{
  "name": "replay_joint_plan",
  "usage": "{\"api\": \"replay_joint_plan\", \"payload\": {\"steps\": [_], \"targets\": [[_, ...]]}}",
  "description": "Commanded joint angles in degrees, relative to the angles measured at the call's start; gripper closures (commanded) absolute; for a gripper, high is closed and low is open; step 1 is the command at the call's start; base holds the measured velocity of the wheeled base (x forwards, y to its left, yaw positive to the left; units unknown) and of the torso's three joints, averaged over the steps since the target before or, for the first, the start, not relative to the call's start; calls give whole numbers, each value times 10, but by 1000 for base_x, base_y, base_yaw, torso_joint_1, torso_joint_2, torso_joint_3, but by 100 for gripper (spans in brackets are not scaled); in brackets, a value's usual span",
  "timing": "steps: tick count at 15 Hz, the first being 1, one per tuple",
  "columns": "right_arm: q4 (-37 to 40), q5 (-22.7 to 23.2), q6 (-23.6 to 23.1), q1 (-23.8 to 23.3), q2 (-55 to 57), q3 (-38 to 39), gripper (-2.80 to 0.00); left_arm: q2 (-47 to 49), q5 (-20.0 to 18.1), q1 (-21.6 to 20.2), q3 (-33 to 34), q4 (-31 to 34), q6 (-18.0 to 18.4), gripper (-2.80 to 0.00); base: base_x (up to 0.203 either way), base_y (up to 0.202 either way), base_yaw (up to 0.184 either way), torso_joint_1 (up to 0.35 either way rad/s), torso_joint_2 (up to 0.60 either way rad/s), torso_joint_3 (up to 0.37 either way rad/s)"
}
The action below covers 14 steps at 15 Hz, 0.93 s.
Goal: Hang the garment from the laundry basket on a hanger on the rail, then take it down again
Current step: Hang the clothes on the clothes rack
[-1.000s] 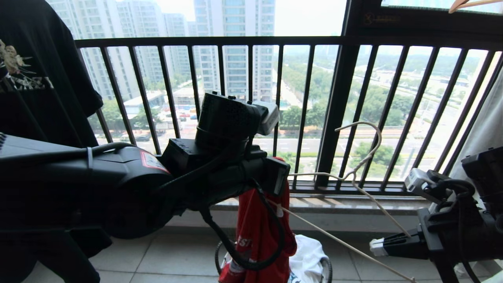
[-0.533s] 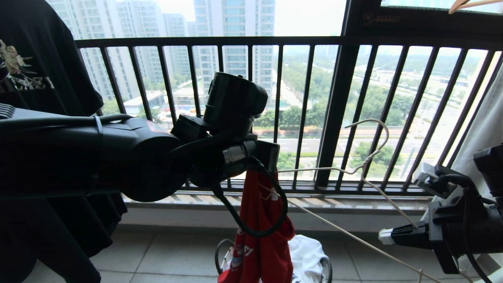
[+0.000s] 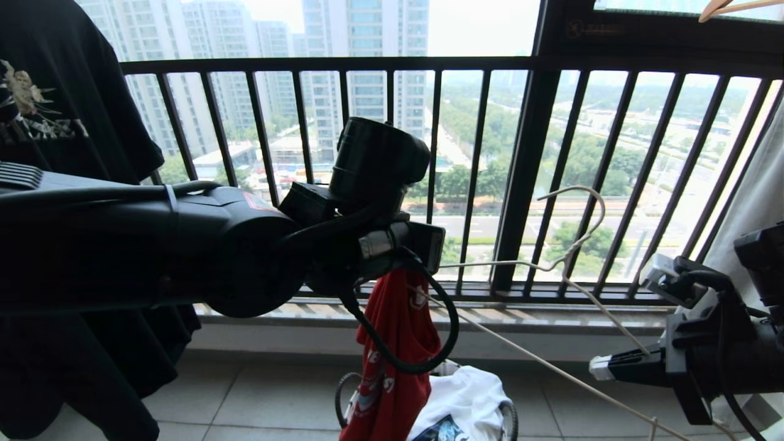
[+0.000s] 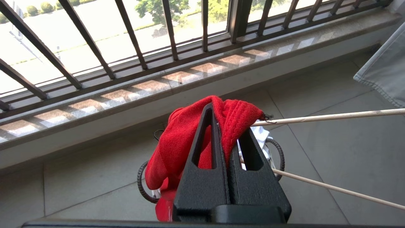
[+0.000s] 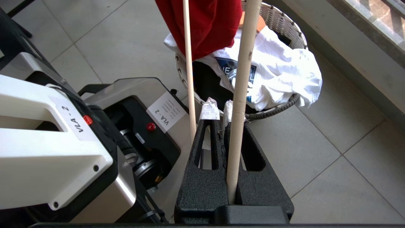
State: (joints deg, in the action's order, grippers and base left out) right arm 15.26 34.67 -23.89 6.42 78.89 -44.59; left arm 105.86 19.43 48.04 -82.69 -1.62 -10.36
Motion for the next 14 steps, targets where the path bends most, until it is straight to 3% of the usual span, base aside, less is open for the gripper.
{"api": "replay_joint_plan", "payload": {"steps": [1, 9, 14], "targets": [[1, 2, -2, 9, 6, 1, 0, 3, 1, 12, 4, -1, -2, 0, 0, 0, 0, 0, 0, 0], [2, 2, -1, 34, 7, 8, 0, -5, 0, 42, 30, -18, -7, 0, 0, 0, 0, 0, 0, 0], [1, 2, -1, 37, 7, 9, 0, -21, 4, 101, 51, -19, -20, 0, 0, 0, 0, 0, 0, 0]]}}
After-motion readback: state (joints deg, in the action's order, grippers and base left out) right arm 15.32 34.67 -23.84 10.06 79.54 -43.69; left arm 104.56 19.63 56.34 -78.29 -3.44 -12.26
